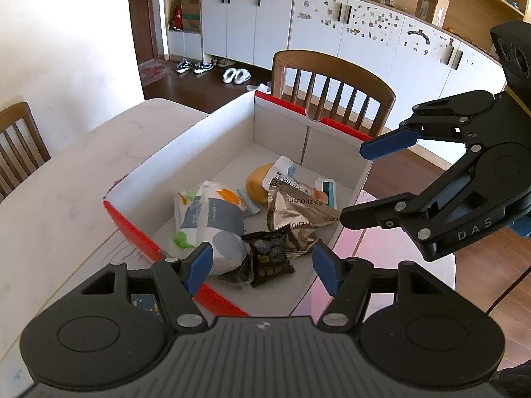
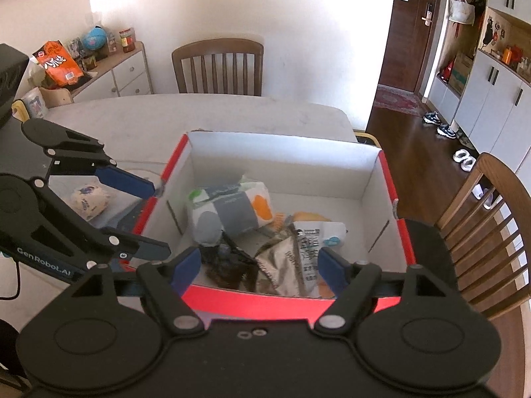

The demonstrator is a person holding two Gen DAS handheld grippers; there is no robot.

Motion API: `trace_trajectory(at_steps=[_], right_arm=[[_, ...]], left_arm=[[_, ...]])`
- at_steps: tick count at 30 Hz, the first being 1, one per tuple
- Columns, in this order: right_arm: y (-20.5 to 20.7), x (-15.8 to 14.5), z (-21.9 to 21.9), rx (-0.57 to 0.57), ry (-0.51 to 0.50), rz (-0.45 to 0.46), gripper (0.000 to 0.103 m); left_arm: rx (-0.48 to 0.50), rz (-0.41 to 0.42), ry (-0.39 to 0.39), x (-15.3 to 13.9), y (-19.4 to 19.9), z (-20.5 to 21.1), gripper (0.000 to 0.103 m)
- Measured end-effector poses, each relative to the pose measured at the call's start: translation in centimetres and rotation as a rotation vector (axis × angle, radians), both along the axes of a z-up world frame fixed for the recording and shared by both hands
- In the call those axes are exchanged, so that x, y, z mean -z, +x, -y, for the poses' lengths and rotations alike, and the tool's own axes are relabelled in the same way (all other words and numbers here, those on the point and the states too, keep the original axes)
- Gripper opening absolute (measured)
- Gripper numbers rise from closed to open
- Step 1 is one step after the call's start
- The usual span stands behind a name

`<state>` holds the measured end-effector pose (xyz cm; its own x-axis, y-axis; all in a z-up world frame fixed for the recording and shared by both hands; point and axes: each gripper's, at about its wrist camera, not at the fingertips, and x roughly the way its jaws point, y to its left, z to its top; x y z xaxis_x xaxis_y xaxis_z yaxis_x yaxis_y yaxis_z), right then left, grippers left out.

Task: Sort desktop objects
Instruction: 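Withdraw both tools from the shoebox back over the table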

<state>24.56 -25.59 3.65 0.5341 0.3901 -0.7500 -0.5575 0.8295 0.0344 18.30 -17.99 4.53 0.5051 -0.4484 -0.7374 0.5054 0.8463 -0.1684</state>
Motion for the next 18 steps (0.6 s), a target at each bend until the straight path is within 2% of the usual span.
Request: trace_trajectory(at_steps=[5, 9, 15, 18], right_arm=[[-1.1, -0.2, -1.1, 0.012, 0.014, 0.010, 0.081], [-2.1, -0.3, -2.1, 0.012, 0.017, 0.017, 0.091], [-3.5, -0.5, -3.6, 0.024, 0.023, 0.023, 0.094], [-4.5, -0.6, -4.4, 0.028, 0.021, 0.022, 0.095]], left_arm=[[-0.017, 0.032, -0.008, -0.3, -1.4, -1.3, 0.065], [-0.024, 0.042, -0.019, -0.4, -2.3, -2.5, 0.066], [-0.037, 0.047, -0.036, -0.4, -3.3, -4.4, 0.074], [-0.038, 0.051, -0.045, -0.3, -3.9, -5.2, 0.081]])
